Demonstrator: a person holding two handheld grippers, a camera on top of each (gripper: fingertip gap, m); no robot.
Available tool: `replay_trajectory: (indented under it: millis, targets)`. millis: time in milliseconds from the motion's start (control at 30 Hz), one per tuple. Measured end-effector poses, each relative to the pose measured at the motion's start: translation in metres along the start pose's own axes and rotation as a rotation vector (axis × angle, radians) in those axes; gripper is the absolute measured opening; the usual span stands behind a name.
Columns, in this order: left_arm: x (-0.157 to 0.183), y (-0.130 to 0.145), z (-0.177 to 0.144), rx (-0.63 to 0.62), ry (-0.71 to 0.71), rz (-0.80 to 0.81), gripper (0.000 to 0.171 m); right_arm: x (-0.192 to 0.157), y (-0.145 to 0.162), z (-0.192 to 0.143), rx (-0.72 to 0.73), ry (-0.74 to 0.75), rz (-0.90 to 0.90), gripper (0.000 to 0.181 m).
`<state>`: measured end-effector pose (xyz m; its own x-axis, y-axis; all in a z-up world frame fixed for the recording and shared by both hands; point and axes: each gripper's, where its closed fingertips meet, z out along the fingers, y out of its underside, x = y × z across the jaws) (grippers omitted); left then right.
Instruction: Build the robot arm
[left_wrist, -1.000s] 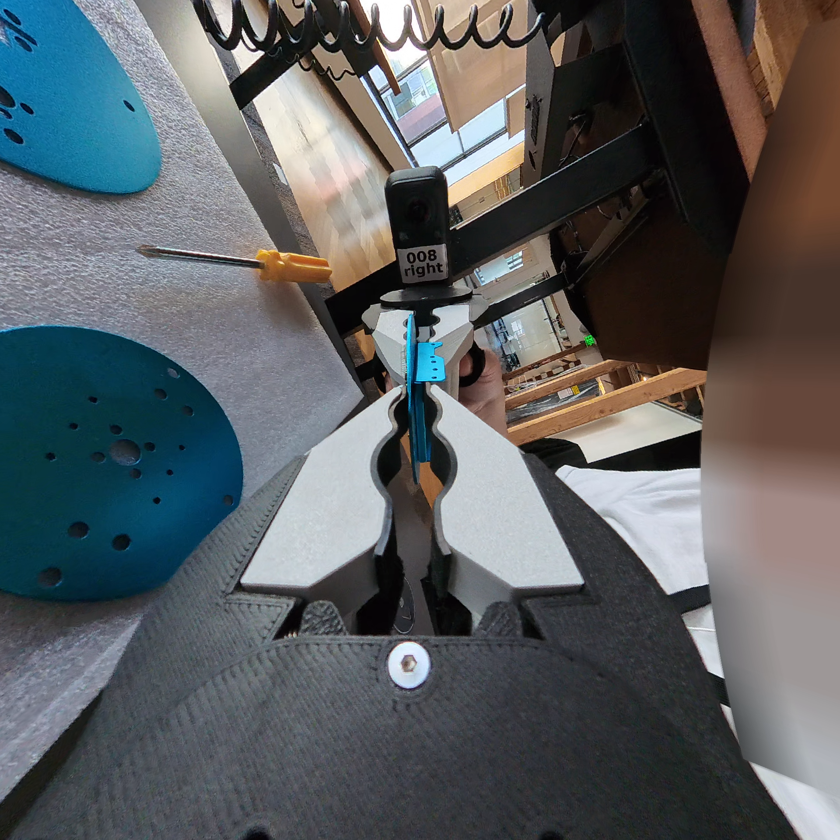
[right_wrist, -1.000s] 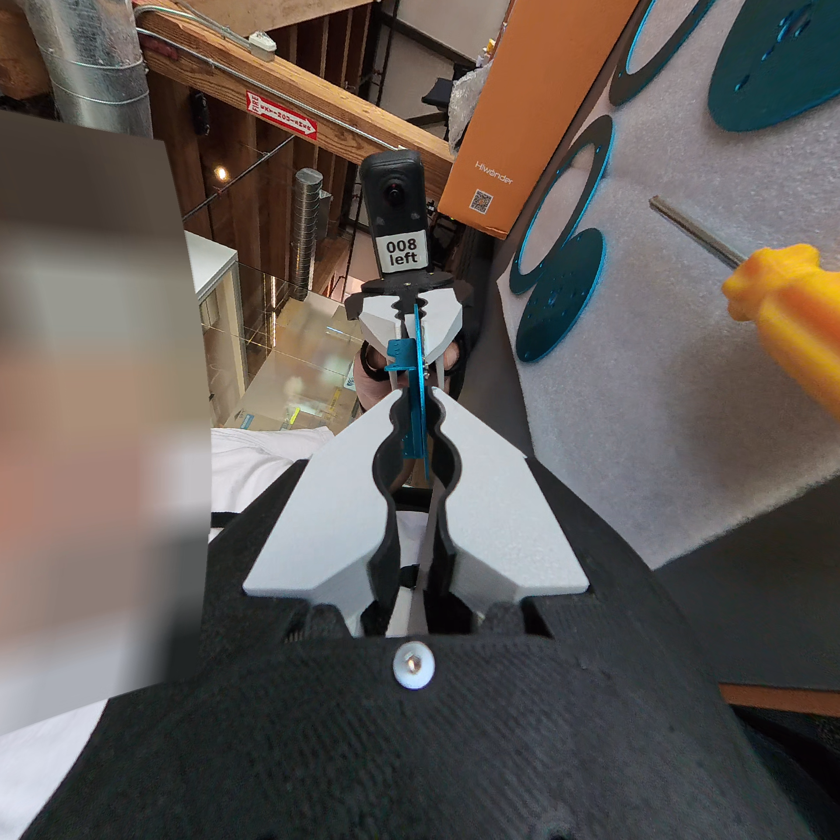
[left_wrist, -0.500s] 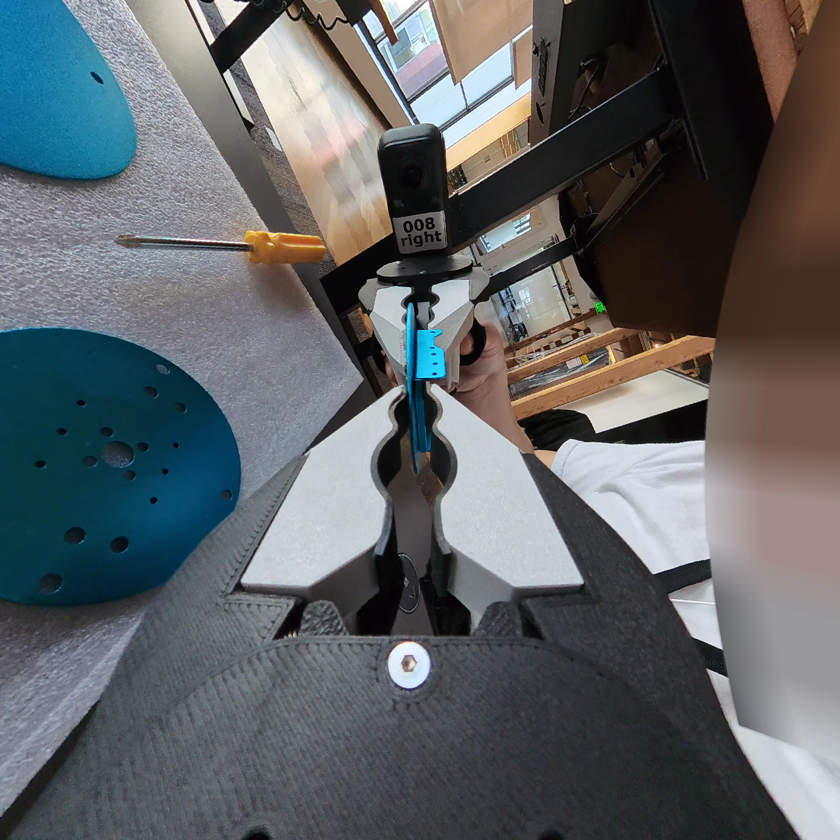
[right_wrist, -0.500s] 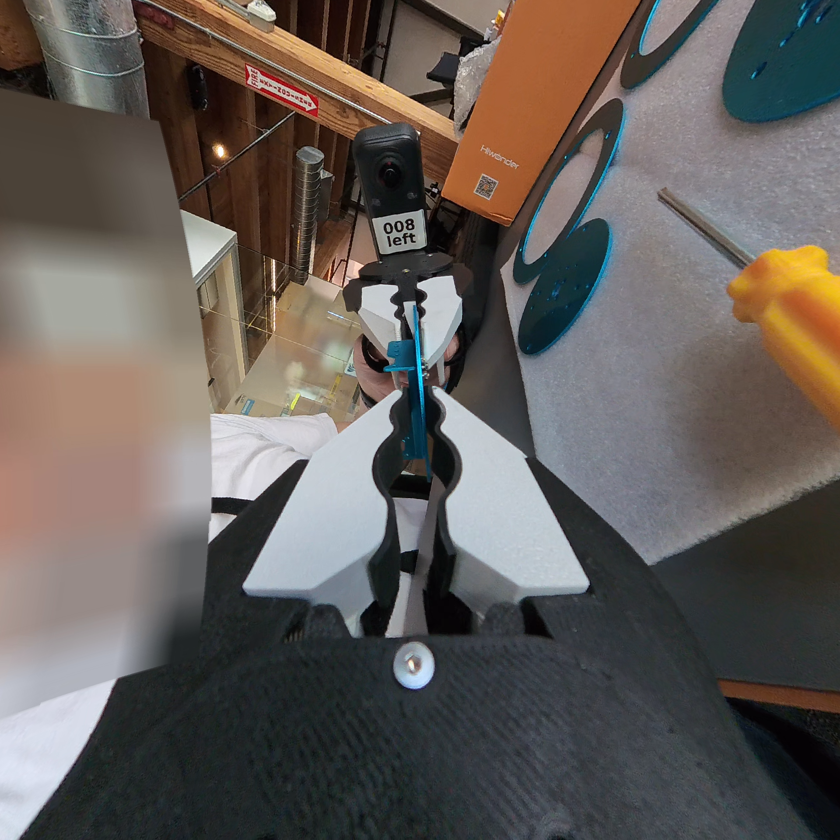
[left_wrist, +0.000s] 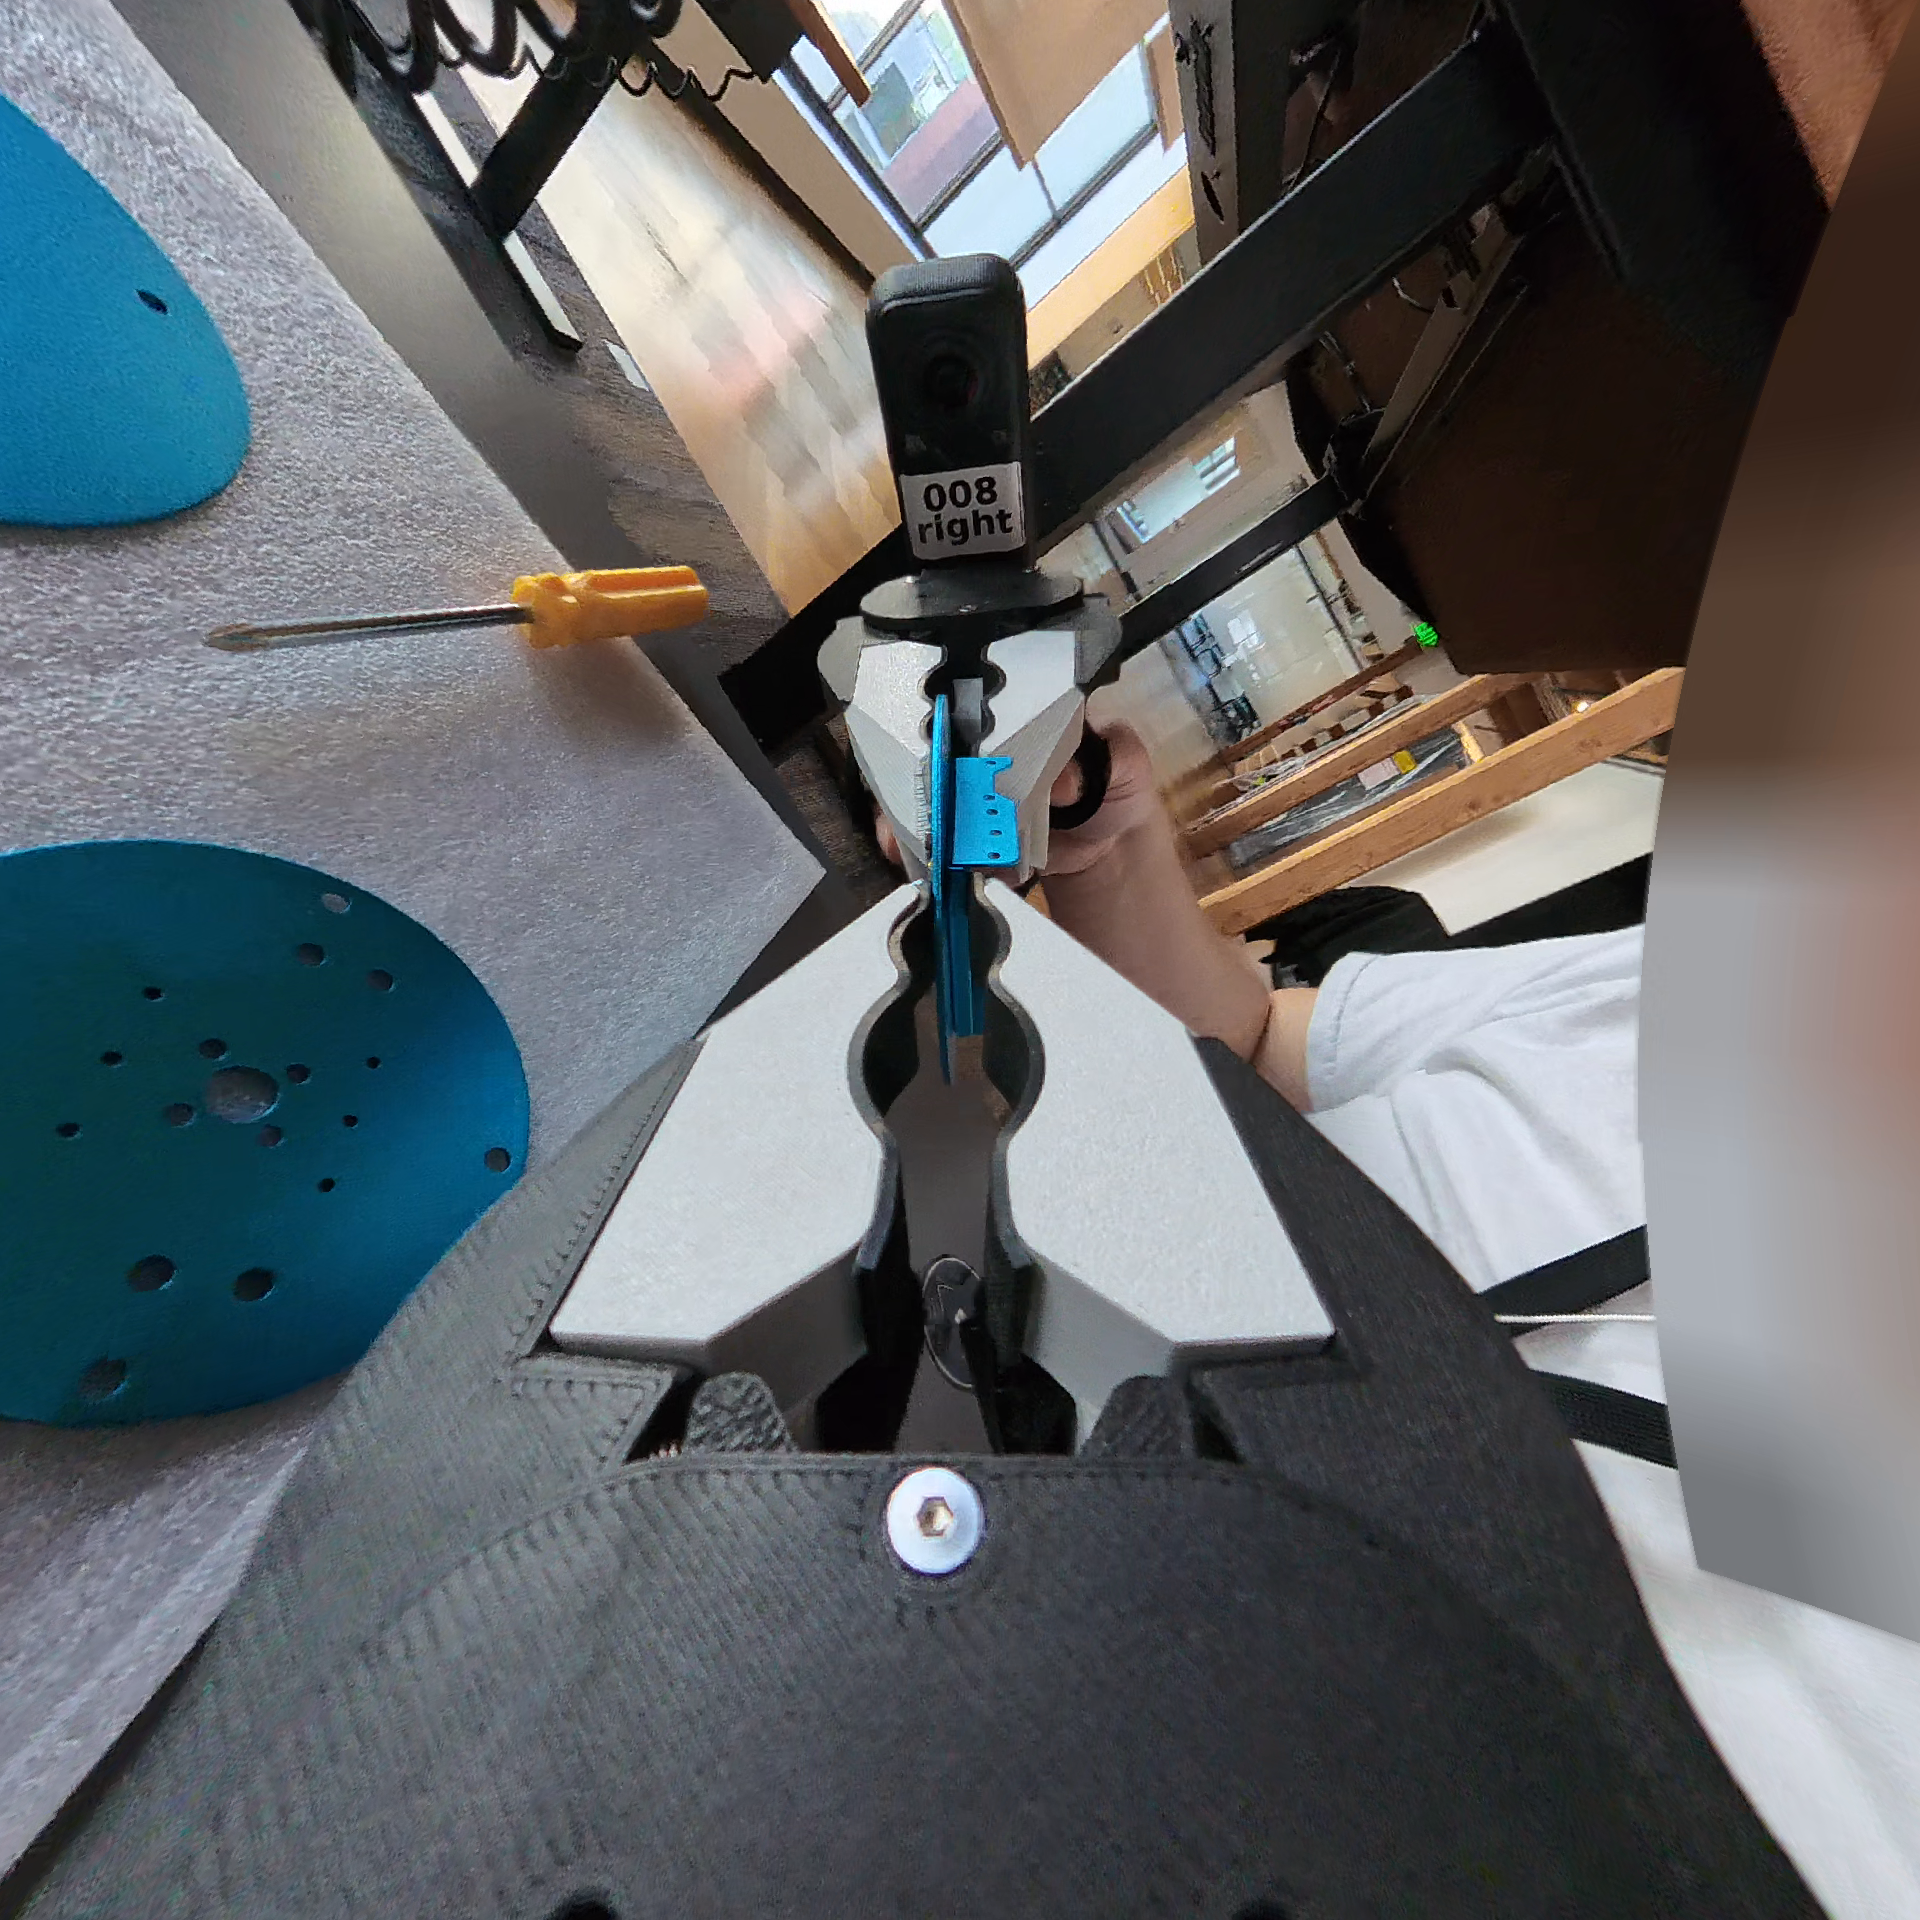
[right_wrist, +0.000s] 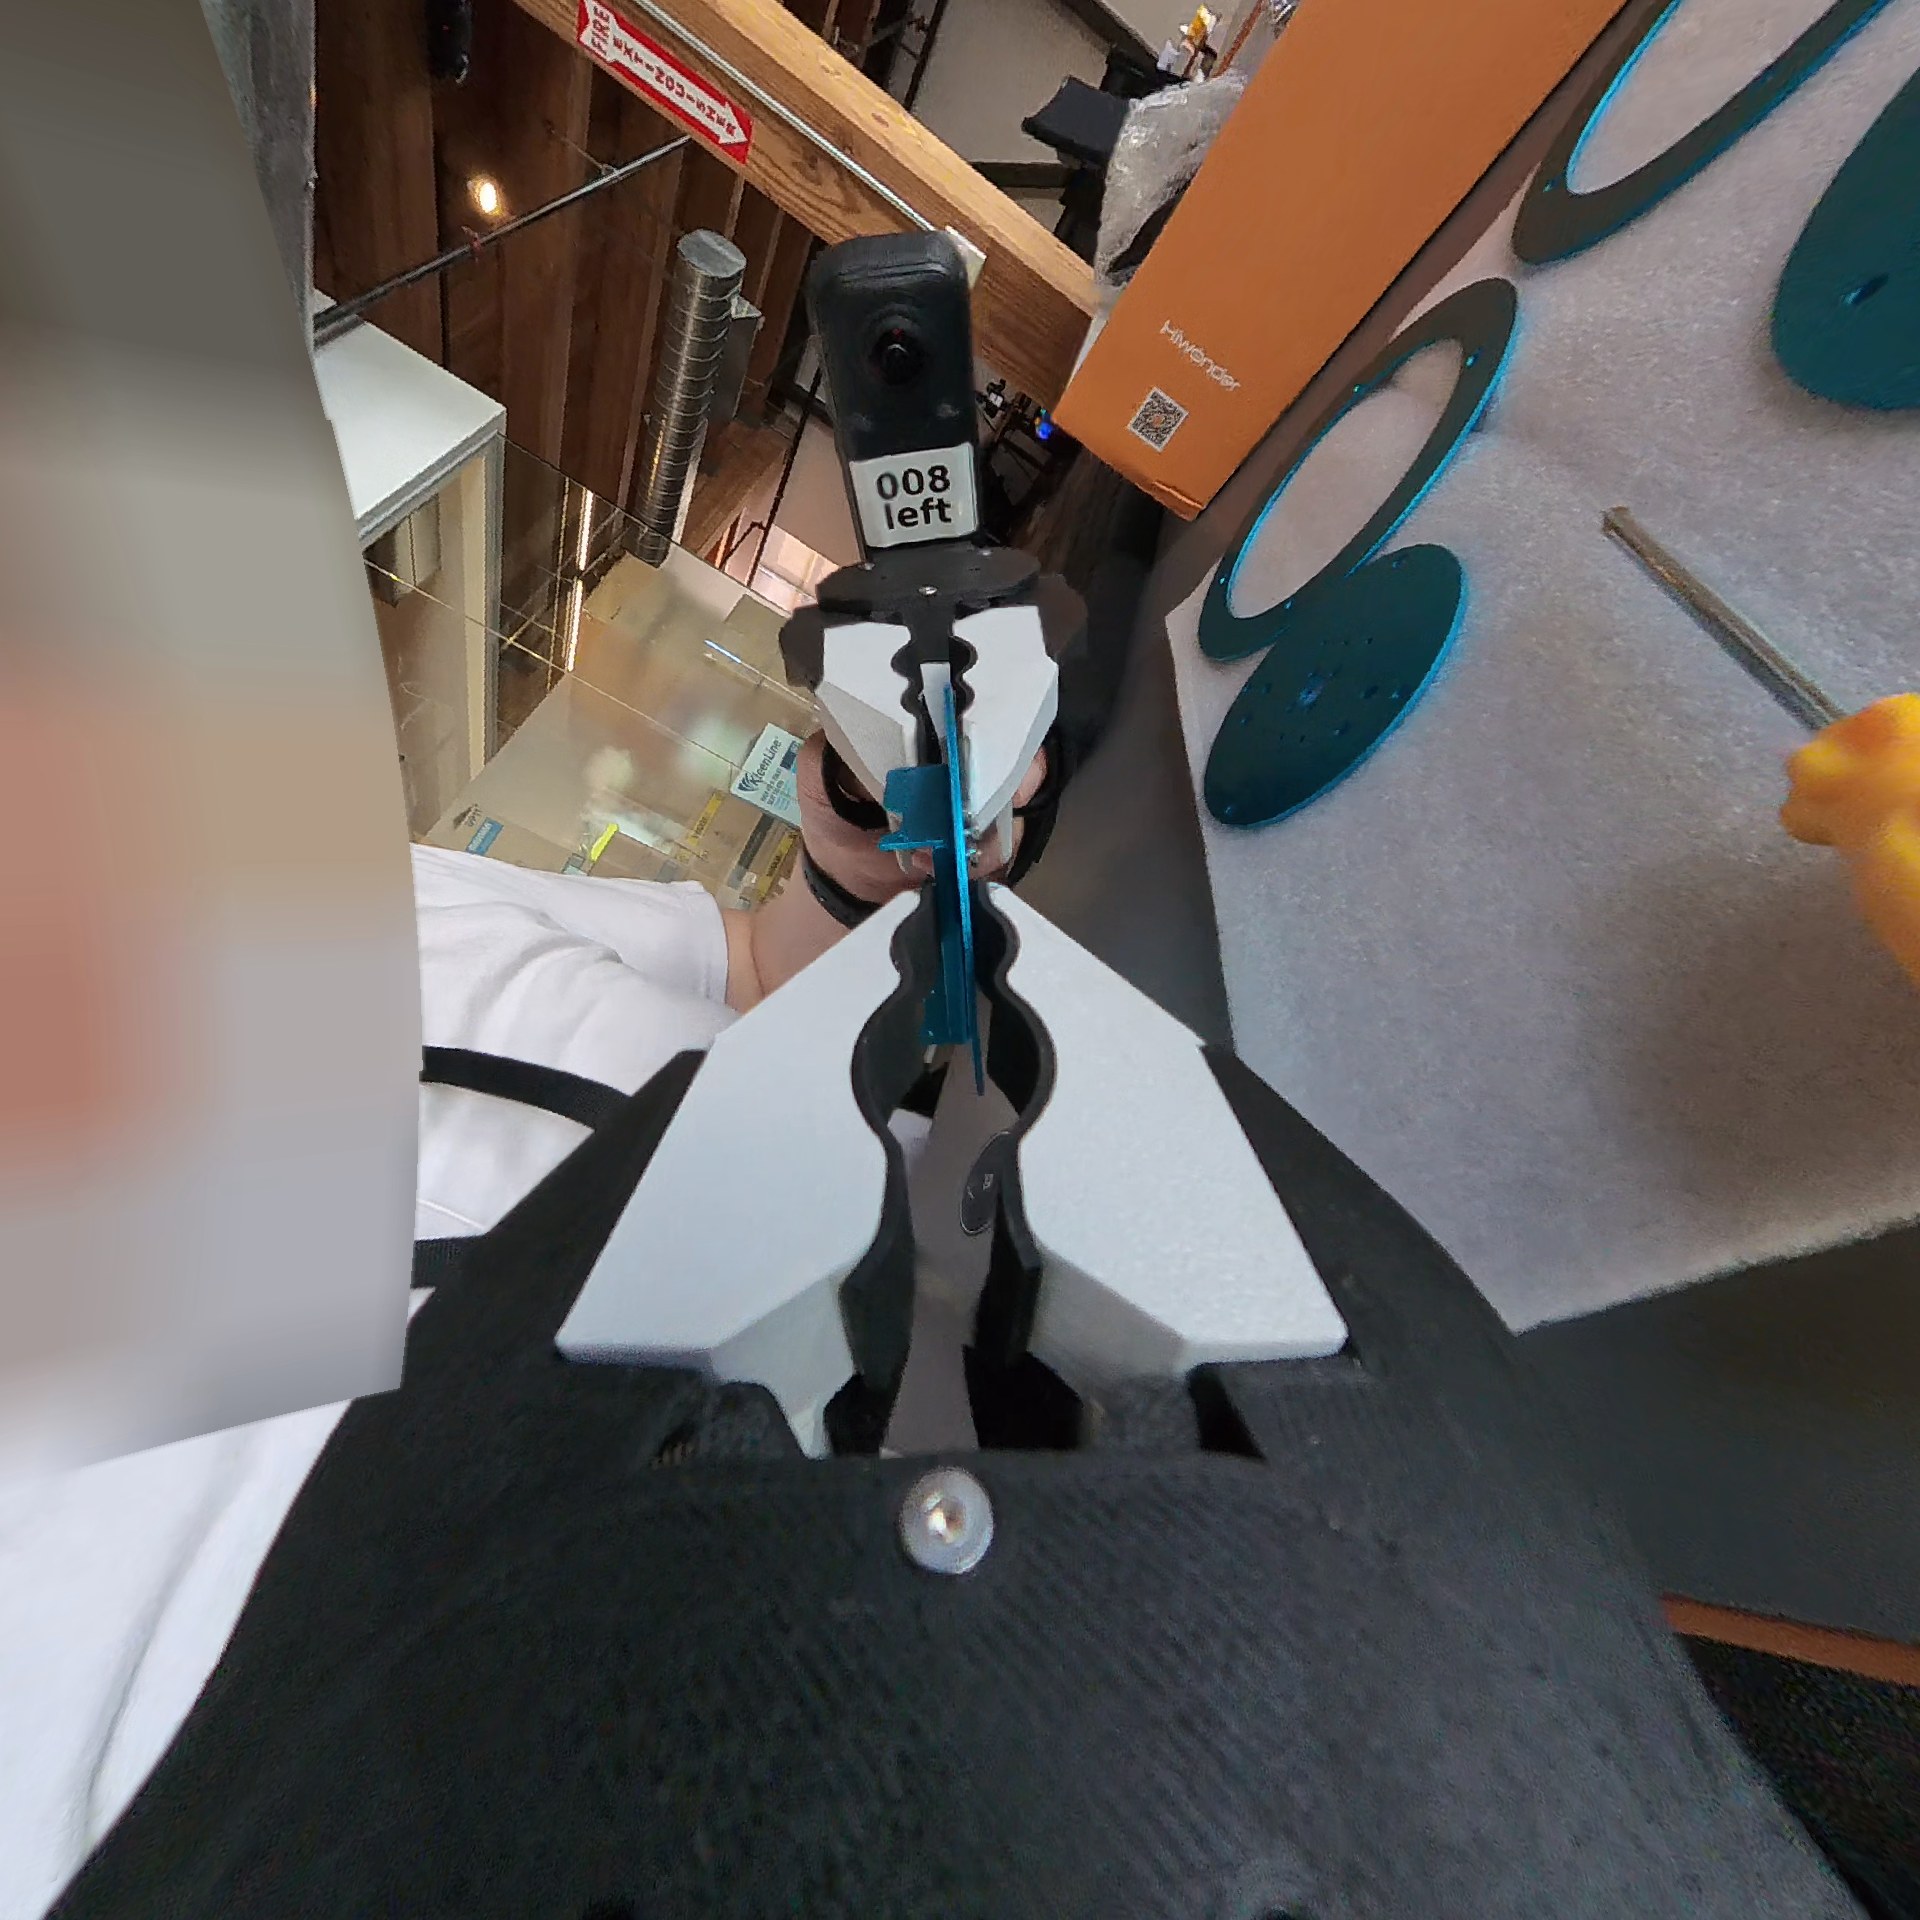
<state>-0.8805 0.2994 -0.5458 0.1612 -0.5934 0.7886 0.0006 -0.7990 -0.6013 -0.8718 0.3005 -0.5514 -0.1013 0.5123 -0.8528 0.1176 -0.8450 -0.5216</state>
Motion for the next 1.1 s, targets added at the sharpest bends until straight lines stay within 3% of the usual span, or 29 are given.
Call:
replay_trajectory:
  millis: [733,967,1100]
  targets:
    - [0.005,0.003,0.003,-0.030,-0.035,0.165,0.004,-0.005,0.001,-0.002,-0.010,0.021,-0.119,0.004]
    - [0.029,0.002,0.003,-0.023,-0.026,0.418,0.003,-0.031,0.001,-0.002,0.000,-0.003,-0.409,0.003]
    - [0.053,0.007,0.002,-0.022,-0.043,0.787,0.003,-0.054,0.007,-0.002,-0.003,0.011,-0.723,0.003]
